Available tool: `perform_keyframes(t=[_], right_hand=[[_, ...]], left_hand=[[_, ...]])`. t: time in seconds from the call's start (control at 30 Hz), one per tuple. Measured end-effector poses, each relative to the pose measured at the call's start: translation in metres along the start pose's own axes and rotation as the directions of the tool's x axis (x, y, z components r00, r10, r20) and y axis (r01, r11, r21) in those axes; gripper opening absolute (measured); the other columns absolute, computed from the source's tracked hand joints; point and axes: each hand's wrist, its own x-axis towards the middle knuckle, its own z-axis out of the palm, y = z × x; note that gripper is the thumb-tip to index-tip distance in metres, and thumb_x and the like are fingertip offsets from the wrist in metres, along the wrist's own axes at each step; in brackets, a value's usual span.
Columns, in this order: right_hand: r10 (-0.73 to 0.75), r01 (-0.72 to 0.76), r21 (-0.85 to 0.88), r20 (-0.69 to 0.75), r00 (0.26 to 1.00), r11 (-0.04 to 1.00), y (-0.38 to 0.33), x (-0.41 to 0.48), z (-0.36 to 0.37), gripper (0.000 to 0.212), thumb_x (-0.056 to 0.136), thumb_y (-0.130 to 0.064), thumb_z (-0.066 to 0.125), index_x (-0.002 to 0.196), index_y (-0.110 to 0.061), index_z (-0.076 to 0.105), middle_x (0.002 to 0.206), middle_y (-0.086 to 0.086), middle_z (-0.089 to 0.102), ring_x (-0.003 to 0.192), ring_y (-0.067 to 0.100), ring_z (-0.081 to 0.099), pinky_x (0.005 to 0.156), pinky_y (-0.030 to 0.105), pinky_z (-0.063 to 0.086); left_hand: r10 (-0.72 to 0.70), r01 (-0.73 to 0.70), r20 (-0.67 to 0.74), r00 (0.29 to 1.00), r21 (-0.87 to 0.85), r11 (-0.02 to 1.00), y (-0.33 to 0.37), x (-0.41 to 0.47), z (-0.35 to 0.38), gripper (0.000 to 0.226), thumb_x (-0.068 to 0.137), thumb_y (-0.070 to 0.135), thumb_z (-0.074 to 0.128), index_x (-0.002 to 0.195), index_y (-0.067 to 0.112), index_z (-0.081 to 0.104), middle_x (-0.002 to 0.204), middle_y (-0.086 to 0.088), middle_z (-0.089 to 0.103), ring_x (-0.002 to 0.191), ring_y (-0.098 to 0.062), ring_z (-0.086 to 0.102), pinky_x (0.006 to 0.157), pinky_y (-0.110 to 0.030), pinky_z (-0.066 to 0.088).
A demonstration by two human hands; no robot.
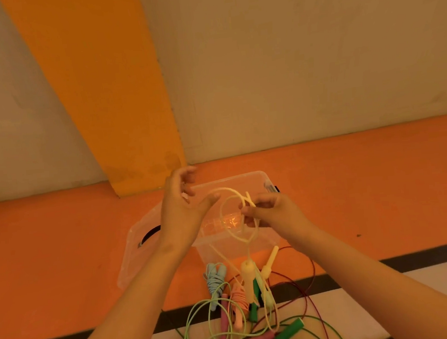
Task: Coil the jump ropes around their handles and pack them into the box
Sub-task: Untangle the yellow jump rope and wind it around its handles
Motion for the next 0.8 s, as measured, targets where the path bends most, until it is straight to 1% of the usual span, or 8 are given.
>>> perform_keyframes(t=[0.07,0.13,0.27,0.33,0.43,0.6,0.7,0.8], right_hand=[[-0.005,0.006,0.085,-0.009,1.000,0.996,-0.006,0.000,-0.003,0.006,0.086,-0.004,0.065,0.086,-0.005,0.071,0.066,0.006,0.067,0.060,0.011,0.064,0.067,0.024,0.057],[-0.011,0.012,0.154,-0.009,1.000,0.988,-0.011,0.000,-0.005,0.008,0.086,-0.003,0.064,0.086,-0.007,0.071,0.065,0.005,0.067,0.060,0.014,0.064,0.067,0.024,0.057],[-0.065,0.061,0.216,0.013,0.998,0.975,-0.015,-0.001,-0.004,0.009,0.086,-0.002,0.063,0.089,-0.005,0.070,0.070,0.007,0.069,0.064,0.018,0.065,0.068,0.027,0.057],[-0.079,0.075,0.216,0.012,0.997,0.973,-0.015,-0.001,-0.004,0.010,0.086,-0.001,0.063,0.089,-0.006,0.070,0.070,0.006,0.070,0.064,0.017,0.065,0.067,0.027,0.057],[-0.069,0.068,0.200,-0.001,0.998,0.977,-0.012,0.000,-0.006,0.012,0.085,-0.001,0.064,0.092,-0.008,0.071,0.073,0.002,0.072,0.068,0.014,0.068,0.067,0.024,0.056],[-0.018,0.018,0.084,0.005,1.000,0.996,-0.004,0.001,-0.010,0.014,0.083,-0.003,0.068,0.093,-0.013,0.072,0.080,0.000,0.073,0.071,0.009,0.068,0.067,0.023,0.057],[0.022,-0.024,0.044,0.037,0.999,0.999,0.002,-0.001,-0.008,0.014,0.083,-0.002,0.069,0.095,-0.009,0.071,0.084,0.007,0.070,0.070,0.007,0.067,0.061,0.020,0.054],[0.055,-0.055,0.002,0.101,0.993,0.998,0.009,-0.003,-0.005,0.019,0.084,-0.003,0.068,0.103,-0.003,0.070,0.090,0.011,0.070,0.075,0.009,0.067,0.062,0.022,0.055]], left_hand=[[0.021,-0.021,0.073,0.997,-0.002,1.000,-0.001,-0.002,0.000,0.028,0.073,0.016,0.081,0.090,0.026,0.060,0.083,0.010,0.058,0.071,-0.006,0.051,0.066,-0.018,0.042],[-0.003,0.003,0.247,0.969,0.002,1.000,0.000,-0.008,0.007,0.015,0.075,0.014,0.079,0.079,0.022,0.068,0.075,0.010,0.066,0.068,-0.008,0.060,0.067,-0.023,0.048],[-0.053,0.009,0.455,0.889,0.099,0.995,-0.005,-0.021,0.027,0.012,0.080,0.015,0.076,0.091,0.018,0.075,0.086,0.006,0.074,0.081,-0.006,0.067,0.076,-0.023,0.051],[-0.065,0.001,0.449,0.891,0.143,0.990,-0.009,-0.021,0.032,0.003,0.083,0.018,0.073,0.085,0.017,0.075,0.083,0.003,0.073,0.080,-0.008,0.066,0.076,-0.027,0.049],[-0.059,0.008,0.391,0.919,0.132,0.991,-0.008,-0.017,0.033,0.017,0.084,0.016,0.071,0.067,0.020,0.069,0.069,0.000,0.068,0.067,-0.010,0.062,0.069,-0.027,0.046],[-0.034,0.049,0.250,0.968,-0.055,0.997,0.000,-0.008,0.026,0.012,0.085,0.011,0.069,0.075,0.019,0.072,0.071,0.001,0.069,0.068,-0.016,0.065,0.066,-0.033,0.054],[-0.034,0.066,0.212,0.977,-0.149,0.987,0.007,-0.006,0.023,0.010,0.084,0.005,0.069,0.074,0.010,0.070,0.067,0.006,0.067,0.065,-0.014,0.064,0.064,-0.027,0.057],[-0.032,0.081,0.196,0.980,-0.248,0.965,0.014,-0.005,0.020,0.007,0.085,0.003,0.067,0.077,0.003,0.069,0.074,-0.008,0.068,0.067,-0.013,0.065,0.064,-0.024,0.055]])
